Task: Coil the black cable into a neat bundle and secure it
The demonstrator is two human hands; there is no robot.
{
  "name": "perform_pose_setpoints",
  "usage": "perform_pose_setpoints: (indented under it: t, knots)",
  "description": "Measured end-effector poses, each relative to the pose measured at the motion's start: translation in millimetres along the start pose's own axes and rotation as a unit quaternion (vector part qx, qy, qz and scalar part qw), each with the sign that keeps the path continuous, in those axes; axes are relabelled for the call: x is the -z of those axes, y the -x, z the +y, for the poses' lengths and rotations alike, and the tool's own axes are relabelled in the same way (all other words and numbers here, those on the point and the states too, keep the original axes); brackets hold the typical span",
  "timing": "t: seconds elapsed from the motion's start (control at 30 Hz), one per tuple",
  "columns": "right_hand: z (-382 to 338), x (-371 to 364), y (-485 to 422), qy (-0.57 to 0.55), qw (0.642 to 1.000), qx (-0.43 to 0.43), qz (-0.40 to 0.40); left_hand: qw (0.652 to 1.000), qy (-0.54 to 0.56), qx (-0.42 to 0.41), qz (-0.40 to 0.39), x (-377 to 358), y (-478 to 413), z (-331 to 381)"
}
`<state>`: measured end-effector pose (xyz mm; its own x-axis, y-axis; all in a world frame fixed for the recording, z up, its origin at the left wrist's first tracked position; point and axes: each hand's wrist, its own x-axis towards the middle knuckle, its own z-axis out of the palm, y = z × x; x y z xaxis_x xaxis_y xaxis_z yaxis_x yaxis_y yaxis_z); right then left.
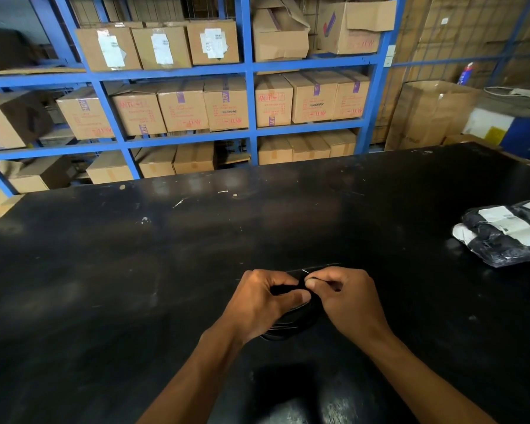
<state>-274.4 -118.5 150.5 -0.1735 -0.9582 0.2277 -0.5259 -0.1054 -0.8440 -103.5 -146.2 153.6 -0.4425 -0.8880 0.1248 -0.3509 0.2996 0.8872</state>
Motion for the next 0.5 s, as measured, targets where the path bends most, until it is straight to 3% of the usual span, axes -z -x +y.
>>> perform_pose_setpoints:
  t: [0.2,0.33,0.5]
  knots:
    - [0,7,-1,-0.05,0.998,-0.036,-0.033,0.999,-0.034,-0.01,-0.009,-2,3,3]
    - [-2,16,-3,-0.13,0.981,-0.119,-0.077,0.999,-0.041,-0.009,-0.019,-4,3,5]
    - [2,17,-1,0.0,0.991,-0.042,-0.13,0.998,-0.049,0.011,-0.022,-9,5,8]
